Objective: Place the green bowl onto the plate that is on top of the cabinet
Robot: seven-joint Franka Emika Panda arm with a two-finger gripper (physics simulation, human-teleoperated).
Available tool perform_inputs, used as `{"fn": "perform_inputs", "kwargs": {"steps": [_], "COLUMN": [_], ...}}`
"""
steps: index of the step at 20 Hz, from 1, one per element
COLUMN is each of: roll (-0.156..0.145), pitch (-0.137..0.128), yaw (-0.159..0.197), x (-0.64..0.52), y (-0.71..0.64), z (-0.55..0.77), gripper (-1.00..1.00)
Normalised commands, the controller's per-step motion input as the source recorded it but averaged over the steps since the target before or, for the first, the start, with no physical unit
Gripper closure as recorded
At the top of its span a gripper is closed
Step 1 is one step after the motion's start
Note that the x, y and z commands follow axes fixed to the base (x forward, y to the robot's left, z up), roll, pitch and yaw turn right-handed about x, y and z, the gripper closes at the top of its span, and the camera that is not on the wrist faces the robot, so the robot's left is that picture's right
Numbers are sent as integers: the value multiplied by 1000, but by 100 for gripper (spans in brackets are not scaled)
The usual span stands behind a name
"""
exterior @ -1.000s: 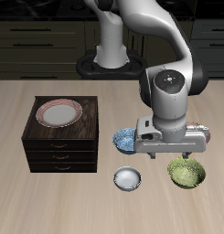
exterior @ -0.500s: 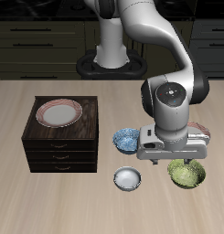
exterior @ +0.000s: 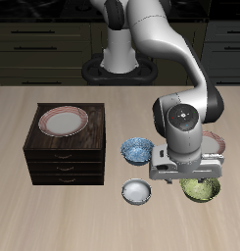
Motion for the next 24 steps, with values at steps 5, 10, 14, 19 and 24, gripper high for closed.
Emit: {"fn": "perform_inputs", "kwargs": {"steps": [5, 10, 14, 19, 24], "roll": [-1, 7, 7, -1, 20], "pitch": [7, -2, -32, -46, -11], "yaw": [-16, -10, -2, 1, 0], "x": [-19, -45, -50, -95, -205], "y": [-63, -50, -83, -67, 13], "z": [-21, 28, 226, 405, 363], "gripper": [100, 100, 100, 100, 100]}}
